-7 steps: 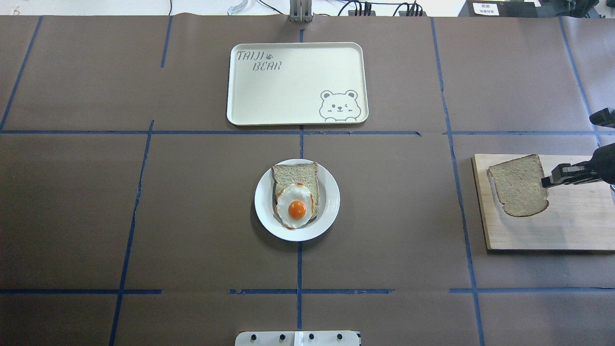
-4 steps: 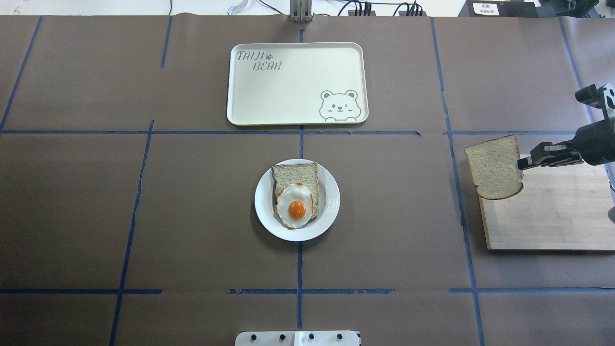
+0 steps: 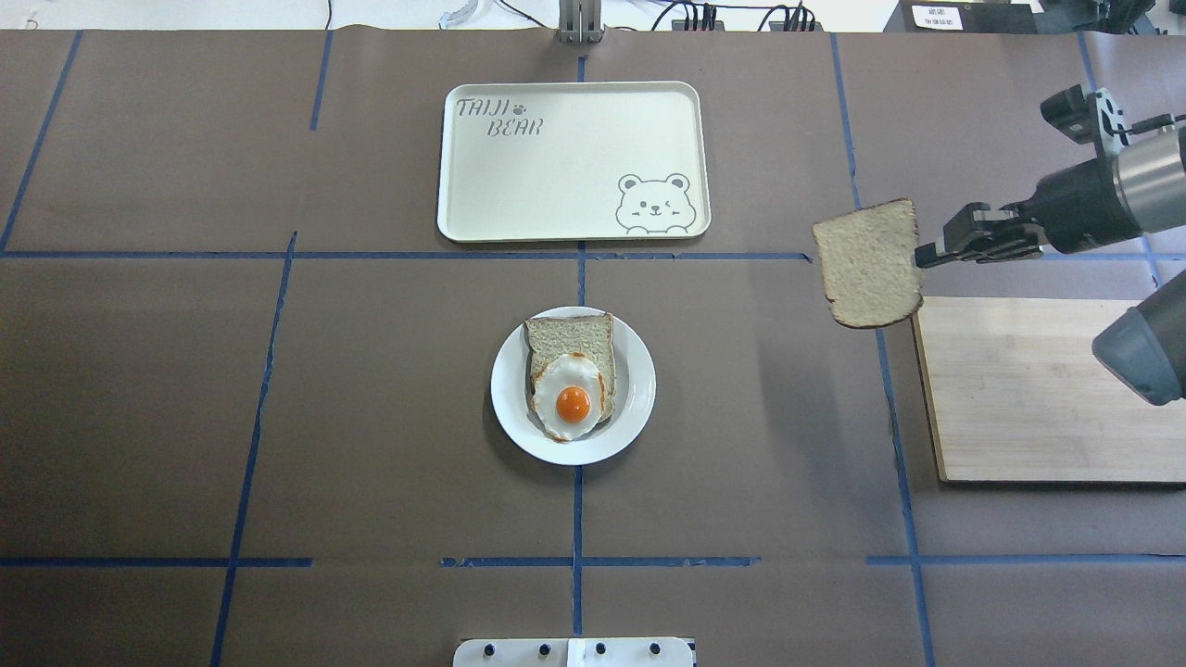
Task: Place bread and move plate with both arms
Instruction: 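Carry the bread slice with the right gripper over the egg plate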
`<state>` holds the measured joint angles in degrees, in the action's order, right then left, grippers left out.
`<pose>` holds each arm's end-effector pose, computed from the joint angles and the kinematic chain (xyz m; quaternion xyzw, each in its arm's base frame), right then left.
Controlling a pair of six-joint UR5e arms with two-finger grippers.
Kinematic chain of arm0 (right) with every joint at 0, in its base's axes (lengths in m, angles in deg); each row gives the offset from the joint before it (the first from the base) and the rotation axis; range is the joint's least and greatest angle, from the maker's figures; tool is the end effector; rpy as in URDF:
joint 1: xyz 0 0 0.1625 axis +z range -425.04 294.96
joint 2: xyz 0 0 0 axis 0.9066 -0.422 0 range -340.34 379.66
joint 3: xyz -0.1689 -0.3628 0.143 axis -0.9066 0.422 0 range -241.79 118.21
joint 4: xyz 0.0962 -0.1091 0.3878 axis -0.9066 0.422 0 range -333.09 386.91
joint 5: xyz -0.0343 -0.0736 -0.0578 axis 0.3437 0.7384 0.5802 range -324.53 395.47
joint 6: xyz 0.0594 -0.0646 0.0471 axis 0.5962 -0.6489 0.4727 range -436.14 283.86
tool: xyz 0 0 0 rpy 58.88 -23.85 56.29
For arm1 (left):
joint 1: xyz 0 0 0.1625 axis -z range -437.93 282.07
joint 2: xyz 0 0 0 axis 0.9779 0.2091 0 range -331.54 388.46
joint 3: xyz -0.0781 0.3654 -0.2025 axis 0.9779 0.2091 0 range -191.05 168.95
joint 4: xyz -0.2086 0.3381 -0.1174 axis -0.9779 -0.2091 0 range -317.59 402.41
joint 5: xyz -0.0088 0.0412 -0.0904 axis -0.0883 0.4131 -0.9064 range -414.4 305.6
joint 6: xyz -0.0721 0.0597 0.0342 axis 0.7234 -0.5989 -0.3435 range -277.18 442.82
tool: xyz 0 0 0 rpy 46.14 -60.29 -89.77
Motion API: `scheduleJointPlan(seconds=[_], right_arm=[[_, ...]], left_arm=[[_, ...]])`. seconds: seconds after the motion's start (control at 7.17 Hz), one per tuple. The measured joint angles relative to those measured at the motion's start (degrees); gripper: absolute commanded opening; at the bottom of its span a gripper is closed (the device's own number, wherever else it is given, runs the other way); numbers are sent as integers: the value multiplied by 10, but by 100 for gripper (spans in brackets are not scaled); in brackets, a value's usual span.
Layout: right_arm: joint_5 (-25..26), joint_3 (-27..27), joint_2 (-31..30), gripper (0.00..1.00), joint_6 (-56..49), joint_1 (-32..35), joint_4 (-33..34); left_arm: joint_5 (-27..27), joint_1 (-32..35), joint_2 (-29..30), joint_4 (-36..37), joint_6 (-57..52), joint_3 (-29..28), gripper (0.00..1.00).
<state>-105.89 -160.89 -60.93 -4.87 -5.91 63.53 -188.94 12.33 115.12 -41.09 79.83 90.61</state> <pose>-0.2251 -0.4846 0.3819 0.0595 -0.6320 0.0131 0.7725 -0.0655 -0.4650 0.5979 0.0253 0.3784 0.0280 0.9249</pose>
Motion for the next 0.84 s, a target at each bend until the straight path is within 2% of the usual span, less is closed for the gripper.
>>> scheduleJointPlan(seconds=[0.14, 0.28, 0.7, 0.84], right_arm=[[20, -1, 34, 0, 36, -30, -10], [74, -3, 58, 0, 74, -81, -28], [296, 0, 106, 0, 140, -270, -81], [340, 8, 120, 0, 141, -309, -85]], left_arm=[[0, 0, 0, 0, 0, -1, 100], [0, 0, 0, 0, 0, -2, 100], [0, 0, 1, 0, 0, -7, 100], [0, -1, 1, 0, 0, -7, 100]])
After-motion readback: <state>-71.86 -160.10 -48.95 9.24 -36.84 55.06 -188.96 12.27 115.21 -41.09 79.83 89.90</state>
